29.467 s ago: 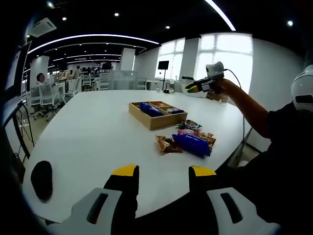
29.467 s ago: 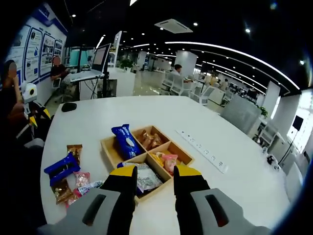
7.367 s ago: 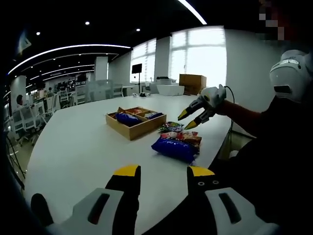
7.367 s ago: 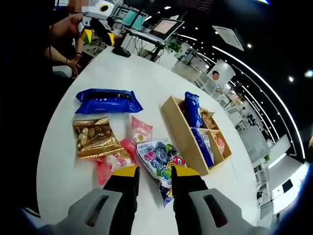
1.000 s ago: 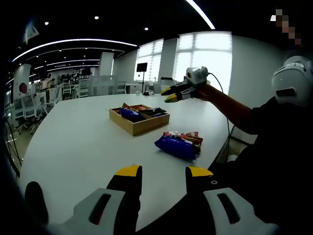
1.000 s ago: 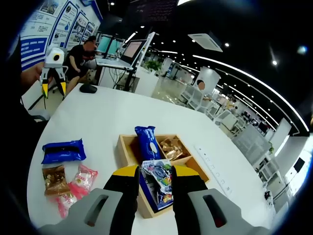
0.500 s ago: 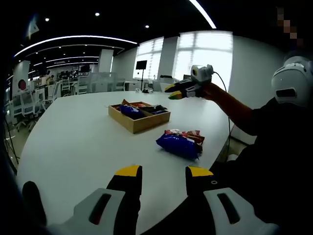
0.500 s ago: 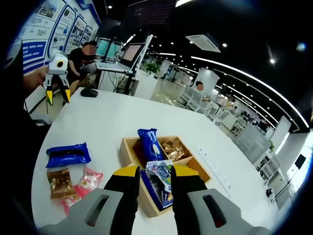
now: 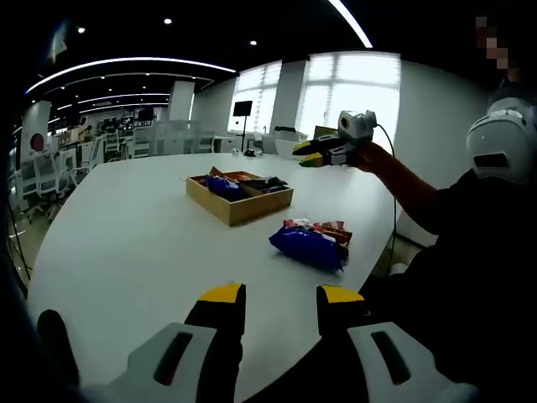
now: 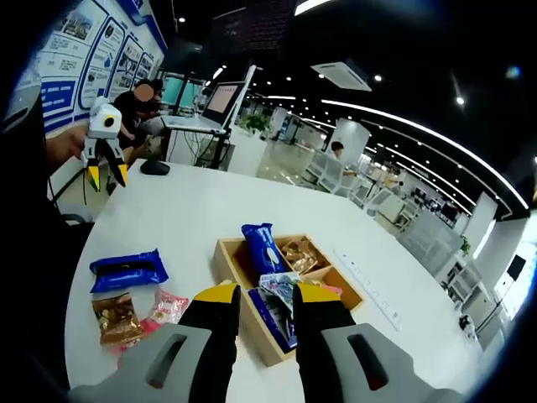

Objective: Pick up the scattered marshmallows, QQ candies, Oreo cookies, and mixed nuts on the table and sort them into separate containers

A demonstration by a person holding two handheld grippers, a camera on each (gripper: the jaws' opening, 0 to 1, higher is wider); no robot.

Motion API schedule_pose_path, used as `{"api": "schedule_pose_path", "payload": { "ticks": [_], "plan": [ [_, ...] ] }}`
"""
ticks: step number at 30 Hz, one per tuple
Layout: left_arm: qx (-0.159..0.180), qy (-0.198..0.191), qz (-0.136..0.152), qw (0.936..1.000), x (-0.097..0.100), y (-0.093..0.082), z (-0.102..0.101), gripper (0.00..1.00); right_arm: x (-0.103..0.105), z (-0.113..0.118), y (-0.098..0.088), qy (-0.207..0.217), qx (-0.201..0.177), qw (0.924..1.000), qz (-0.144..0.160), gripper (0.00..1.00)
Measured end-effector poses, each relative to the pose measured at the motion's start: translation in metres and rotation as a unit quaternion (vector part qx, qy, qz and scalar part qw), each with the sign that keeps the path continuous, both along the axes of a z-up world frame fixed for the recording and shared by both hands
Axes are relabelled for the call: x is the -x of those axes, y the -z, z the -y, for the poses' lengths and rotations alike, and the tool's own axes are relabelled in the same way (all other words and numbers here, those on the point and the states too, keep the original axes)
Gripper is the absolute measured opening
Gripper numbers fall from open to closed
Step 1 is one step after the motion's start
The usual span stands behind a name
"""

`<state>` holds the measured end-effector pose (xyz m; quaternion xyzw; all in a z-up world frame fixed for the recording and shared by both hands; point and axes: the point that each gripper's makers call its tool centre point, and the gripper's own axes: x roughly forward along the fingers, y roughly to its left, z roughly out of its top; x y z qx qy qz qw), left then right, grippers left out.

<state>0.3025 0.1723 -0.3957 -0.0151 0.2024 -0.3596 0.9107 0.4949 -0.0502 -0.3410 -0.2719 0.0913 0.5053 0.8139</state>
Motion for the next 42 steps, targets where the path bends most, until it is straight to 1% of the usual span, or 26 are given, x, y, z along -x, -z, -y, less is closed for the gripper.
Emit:
{"api": "schedule_pose_path", "payload": {
  "ticks": [5, 14, 19, 24, 30, 42],
  "plan": [
    [-0.003, -0.004, 0.004, 1.0, 0.002, -0.006, -0.004, 0.39, 0.005, 0.001, -0.003, 0.002, -0.004, 1.0, 0.005, 0.22],
    [-0.006, -0.013, 0.008, 0.9999, 0.006, -0.009, -0.009, 0.38, 0.021, 0.004, -0.021, 0.005, -0.03, 0.9993, 0.023, 0.21],
    [-0.007, -0.015, 0.013, 0.9998, 0.008, -0.011, -0.009, 0.38, 0.031, 0.011, -0.029, 0.008, -0.04, 0.9987, 0.03, 0.21],
    [-0.006, -0.015, 0.015, 0.9997, 0.013, -0.012, -0.008, 0.38, 0.036, 0.021, -0.03, 0.021, -0.039, 0.9983, 0.038, 0.21],
    [-0.01, -0.02, 0.019, 0.9996, 0.014, -0.015, -0.01, 0.38, 0.045, 0.031, -0.03, 0.034, -0.058, 0.9971, 0.035, 0.21],
    [-0.015, -0.012, 0.026, 0.9995, 0.013, -0.019, -0.003, 0.38, 0.063, 0.047, -0.025, 0.051, -0.081, 0.9951, 0.024, 0.21]
  ]
}}
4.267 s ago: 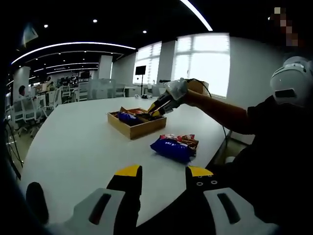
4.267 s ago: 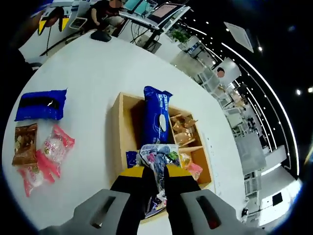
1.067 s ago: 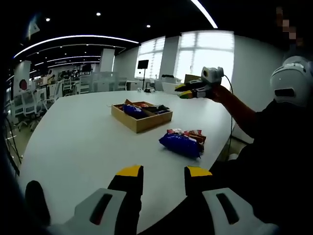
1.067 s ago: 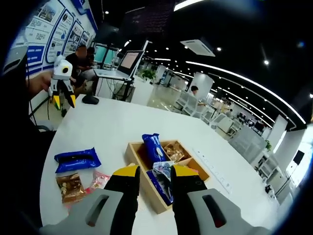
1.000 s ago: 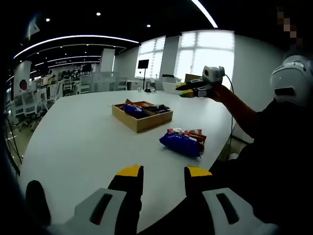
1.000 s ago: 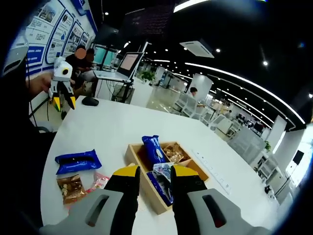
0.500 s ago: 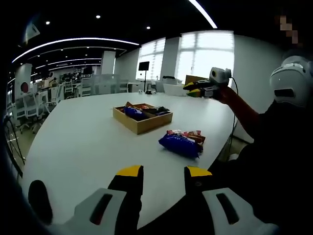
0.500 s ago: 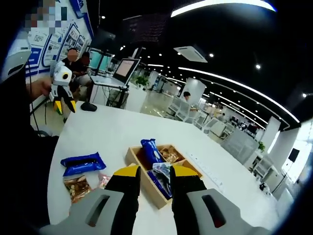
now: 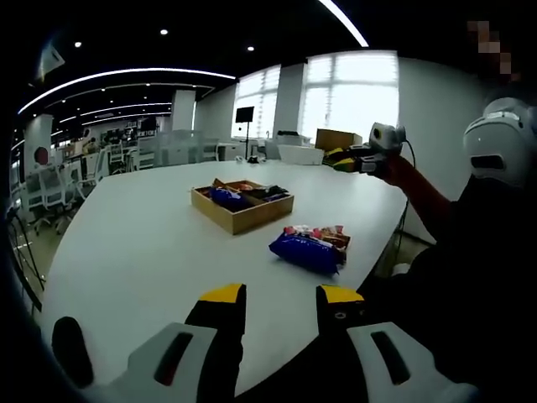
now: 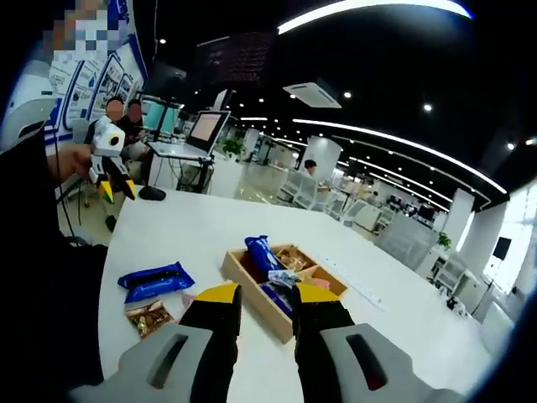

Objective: Pick up the scattered marshmallows, QQ candies, Oreo cookies, and mixed nuts on the table and sort them into separate containers

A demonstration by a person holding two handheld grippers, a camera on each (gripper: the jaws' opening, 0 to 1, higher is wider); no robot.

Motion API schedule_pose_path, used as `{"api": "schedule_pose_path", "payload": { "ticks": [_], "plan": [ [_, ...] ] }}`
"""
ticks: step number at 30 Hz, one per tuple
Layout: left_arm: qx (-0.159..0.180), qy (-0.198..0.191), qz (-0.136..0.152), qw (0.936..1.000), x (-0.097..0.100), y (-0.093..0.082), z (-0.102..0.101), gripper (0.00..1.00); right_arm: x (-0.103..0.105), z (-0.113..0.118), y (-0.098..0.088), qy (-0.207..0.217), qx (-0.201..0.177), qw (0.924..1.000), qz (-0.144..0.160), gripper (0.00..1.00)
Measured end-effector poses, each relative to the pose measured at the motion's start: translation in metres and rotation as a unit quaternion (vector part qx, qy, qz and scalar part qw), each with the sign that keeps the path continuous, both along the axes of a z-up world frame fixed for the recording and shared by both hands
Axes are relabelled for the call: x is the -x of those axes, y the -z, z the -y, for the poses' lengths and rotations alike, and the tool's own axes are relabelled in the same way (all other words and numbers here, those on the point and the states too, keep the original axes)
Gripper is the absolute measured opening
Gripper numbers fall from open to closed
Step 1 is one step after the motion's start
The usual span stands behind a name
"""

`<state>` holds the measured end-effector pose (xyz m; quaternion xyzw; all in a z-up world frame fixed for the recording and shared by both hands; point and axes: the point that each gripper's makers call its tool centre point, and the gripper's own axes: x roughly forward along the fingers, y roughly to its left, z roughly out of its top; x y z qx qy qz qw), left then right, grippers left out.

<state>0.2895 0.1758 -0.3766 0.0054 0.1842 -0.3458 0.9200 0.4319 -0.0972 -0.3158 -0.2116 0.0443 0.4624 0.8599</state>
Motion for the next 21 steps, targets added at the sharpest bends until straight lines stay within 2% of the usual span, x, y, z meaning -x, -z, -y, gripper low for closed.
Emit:
{"api": "schedule_pose_path", "payload": {
  "ticks": [3, 6, 21],
  "plan": [
    [0.0, -0.002, 0.003, 1.0, -0.001, -0.002, 0.0, 0.39, 0.006, 0.001, 0.005, -0.001, -0.009, 0.9998, -0.015, 0.21],
    [0.002, -0.002, 0.006, 1.0, -0.001, -0.004, 0.001, 0.39, 0.012, 0.001, 0.007, 0.0, -0.018, 0.9997, -0.017, 0.21],
    [-0.006, 0.006, 0.005, 0.9999, -0.007, -0.005, 0.007, 0.39, 0.028, 0.018, 0.0, 0.02, -0.039, 0.999, -0.004, 0.21]
  ]
}}
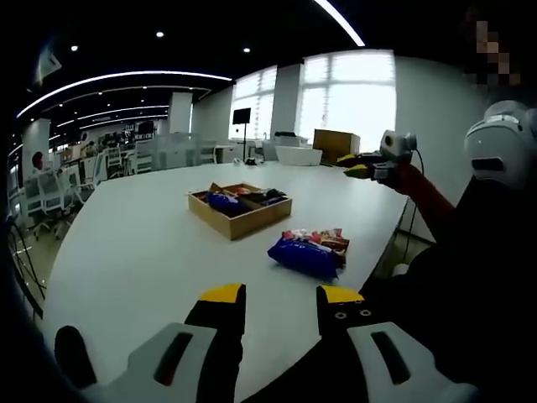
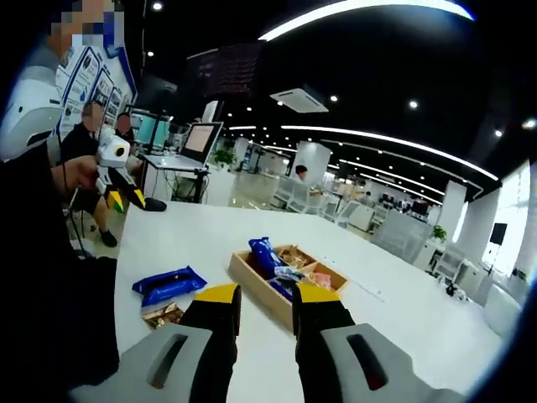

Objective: Pick up the scattered marshmallows, QQ candies, Oreo cookies, and mixed nuts on the table and sort them into separate containers

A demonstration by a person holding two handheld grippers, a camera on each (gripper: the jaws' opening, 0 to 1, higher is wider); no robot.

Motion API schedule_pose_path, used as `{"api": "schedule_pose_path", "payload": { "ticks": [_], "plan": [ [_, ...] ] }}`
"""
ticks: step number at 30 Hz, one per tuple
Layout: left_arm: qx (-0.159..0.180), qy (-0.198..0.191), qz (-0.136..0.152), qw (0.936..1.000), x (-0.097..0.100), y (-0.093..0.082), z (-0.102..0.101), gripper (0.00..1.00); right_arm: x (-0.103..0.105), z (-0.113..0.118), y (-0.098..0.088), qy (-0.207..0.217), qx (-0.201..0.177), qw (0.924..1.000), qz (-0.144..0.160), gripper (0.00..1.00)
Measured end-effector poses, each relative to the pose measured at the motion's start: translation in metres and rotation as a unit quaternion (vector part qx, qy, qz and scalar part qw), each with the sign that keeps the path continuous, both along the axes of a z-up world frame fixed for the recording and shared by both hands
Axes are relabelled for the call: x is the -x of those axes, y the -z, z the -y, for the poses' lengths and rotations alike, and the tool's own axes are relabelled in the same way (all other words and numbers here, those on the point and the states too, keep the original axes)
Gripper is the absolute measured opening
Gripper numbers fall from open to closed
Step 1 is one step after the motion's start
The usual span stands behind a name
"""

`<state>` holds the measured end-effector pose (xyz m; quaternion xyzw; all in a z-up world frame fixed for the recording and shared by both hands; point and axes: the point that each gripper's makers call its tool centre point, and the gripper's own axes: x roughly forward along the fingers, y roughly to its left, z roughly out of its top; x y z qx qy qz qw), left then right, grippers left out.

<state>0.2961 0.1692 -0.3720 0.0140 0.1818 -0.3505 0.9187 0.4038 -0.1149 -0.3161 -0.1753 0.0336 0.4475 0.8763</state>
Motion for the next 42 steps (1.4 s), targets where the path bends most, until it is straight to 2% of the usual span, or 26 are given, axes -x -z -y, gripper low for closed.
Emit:
{"api": "schedule_pose_path", "payload": {
  "ticks": [7, 23, 34, 37, 40, 42],
  "plan": [
    [-0.004, 0.002, -0.001, 1.0, -0.003, -0.001, 0.002, 0.39, 0.007, 0.007, 0.003, 0.006, -0.013, 0.9999, -0.006, 0.21],
    [-0.002, 0.008, 0.001, 1.0, -0.006, 0.004, 0.007, 0.39, 0.028, 0.015, 0.026, 0.017, -0.035, 0.9985, -0.038, 0.22],
    [-0.006, 0.017, 0.01, 0.9998, -0.007, 0.004, 0.015, 0.39, 0.044, 0.018, 0.028, 0.014, -0.04, 0.9979, -0.049, 0.23],
    [-0.011, 0.02, 0.009, 0.9997, -0.009, 0.006, 0.017, 0.39, 0.043, 0.02, 0.026, 0.015, -0.041, 0.9979, -0.049, 0.23],
    [-0.038, 0.033, 0.011, 0.9987, -0.011, 0.007, 0.02, 0.39, 0.043, 0.019, 0.024, 0.012, -0.036, 0.9981, -0.049, 0.23],
    [-0.045, 0.037, 0.015, 0.9982, -0.015, 0.004, 0.021, 0.39, 0.044, 0.018, 0.022, 0.009, -0.033, 0.9984, -0.046, 0.23]
  ]
}}
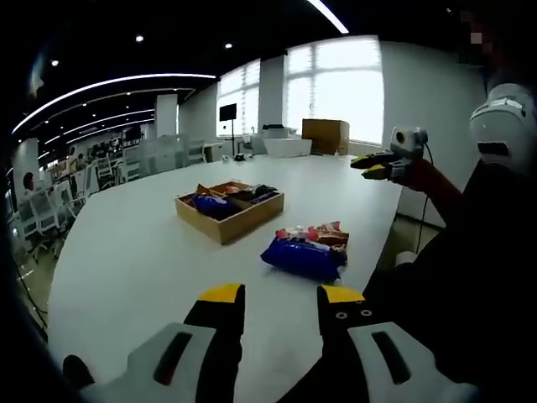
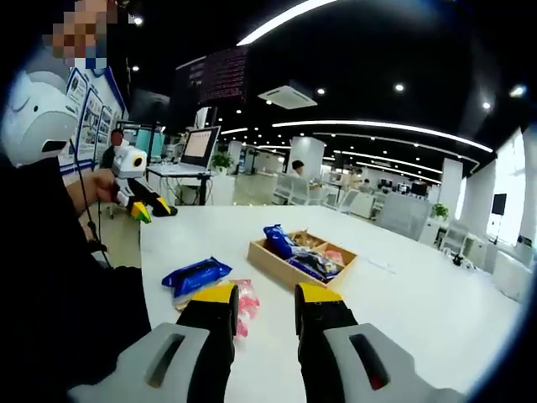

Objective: Pick up the scattered marshmallows, QQ candies, Oreo cookies, and mixed nuts on the table and sort them into separate containers

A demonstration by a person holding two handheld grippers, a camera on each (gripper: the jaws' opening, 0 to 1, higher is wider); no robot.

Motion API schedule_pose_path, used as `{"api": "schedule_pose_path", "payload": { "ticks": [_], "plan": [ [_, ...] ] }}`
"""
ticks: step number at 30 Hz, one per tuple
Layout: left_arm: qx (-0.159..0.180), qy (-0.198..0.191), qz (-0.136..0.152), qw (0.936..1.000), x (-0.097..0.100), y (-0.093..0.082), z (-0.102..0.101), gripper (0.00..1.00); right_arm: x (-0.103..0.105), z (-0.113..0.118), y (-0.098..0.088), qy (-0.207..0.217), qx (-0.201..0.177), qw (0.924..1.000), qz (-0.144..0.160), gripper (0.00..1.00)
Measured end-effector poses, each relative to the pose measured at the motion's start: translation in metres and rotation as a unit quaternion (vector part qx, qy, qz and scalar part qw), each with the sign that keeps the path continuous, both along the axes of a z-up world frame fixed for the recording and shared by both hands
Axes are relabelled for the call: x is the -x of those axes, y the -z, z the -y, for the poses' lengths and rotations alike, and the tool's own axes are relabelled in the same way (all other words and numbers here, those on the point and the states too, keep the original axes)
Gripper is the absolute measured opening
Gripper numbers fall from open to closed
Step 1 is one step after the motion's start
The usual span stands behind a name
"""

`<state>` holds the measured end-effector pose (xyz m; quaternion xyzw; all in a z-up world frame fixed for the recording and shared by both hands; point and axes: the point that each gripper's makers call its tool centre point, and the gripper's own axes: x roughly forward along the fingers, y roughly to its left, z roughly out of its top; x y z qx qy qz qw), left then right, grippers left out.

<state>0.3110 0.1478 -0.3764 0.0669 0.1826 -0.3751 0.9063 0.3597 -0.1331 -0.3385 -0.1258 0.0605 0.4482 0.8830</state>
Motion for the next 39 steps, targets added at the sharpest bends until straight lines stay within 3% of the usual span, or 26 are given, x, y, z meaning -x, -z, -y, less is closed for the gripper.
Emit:
{"api": "schedule_pose_path", "payload": {
  "ticks": [4, 11, 21, 35, 39],
  "plan": [
    [-0.01, 0.013, 0.005, 0.9999, -0.005, -0.002, 0.004, 0.4, 0.0, 0.0, -0.001, 0.0, -0.002, 1.0, 0.0, 0.23],
    [-0.061, 0.081, 0.02, 0.9946, -0.008, -0.001, 0.017, 0.42, 0.004, -0.001, 0.003, -0.003, 0.003, 1.0, -0.006, 0.23],
    [-0.077, 0.131, 0.007, 0.9884, -0.015, 0.004, 0.03, 0.45, 0.005, 0.0, 0.008, 0.002, 0.002, 0.9999, -0.016, 0.23],
    [-0.138, 0.211, 0.028, 0.9672, -0.017, 0.002, 0.052, 0.48, 0.006, -0.001, 0.006, 0.002, 0.005, 0.9998, -0.019, 0.23],
    [-0.148, 0.22, 0.033, 0.9637, -0.02, -0.001, 0.054, 0.49, 0.006, 0.001, 0.007, 0.005, 0.006, 0.9998, -0.021, 0.23]
  ]
}}
